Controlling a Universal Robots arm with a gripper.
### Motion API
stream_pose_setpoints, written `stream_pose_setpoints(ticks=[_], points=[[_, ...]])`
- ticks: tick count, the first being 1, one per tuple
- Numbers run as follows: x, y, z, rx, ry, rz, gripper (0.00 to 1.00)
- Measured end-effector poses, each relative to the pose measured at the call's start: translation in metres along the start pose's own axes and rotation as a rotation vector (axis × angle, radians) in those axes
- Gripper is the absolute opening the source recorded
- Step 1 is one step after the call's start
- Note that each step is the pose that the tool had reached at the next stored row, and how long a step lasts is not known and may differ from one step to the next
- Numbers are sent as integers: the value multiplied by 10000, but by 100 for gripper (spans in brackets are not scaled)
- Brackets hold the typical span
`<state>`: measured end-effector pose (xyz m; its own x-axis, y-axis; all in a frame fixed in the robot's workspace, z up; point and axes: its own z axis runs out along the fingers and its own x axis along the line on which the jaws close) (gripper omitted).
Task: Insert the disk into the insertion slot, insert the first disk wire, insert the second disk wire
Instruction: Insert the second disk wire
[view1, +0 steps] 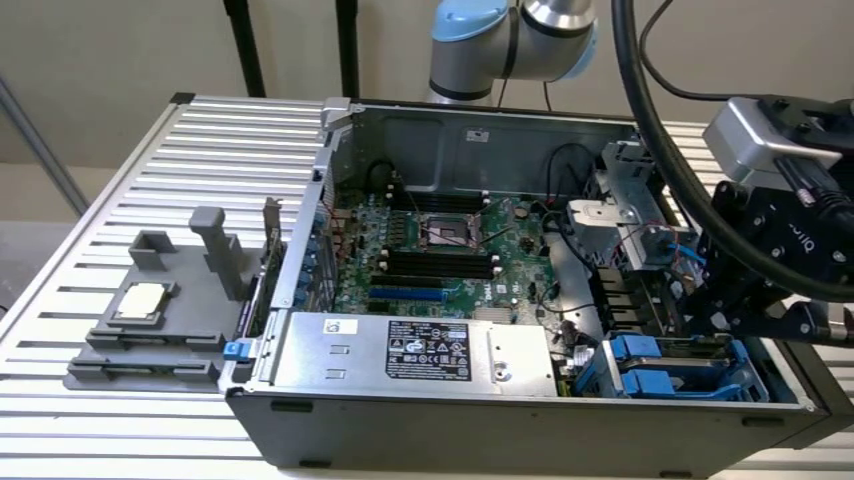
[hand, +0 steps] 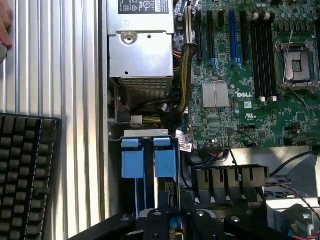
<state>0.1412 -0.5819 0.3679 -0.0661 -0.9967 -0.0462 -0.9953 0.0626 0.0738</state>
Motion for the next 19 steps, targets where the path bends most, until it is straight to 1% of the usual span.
stream_pose_setpoints(ticks=[3,4,5,6,8,9,11,12,16,19], points=[[-7,-3,2,3,60,2,23],[-7,-2,2,4,64,3,21],[-6,-3,2,4,65,3,21],[-7,-2,4,4,64,2,16],[-2,16,12,3,64,-10,16],[6,38,21,2,60,-22,16],[26,81,46,4,44,-56,16],[33,98,61,16,28,-74,16],[43,106,106,87,-49,-181,16],[48,105,126,157,-93,-304,16]])
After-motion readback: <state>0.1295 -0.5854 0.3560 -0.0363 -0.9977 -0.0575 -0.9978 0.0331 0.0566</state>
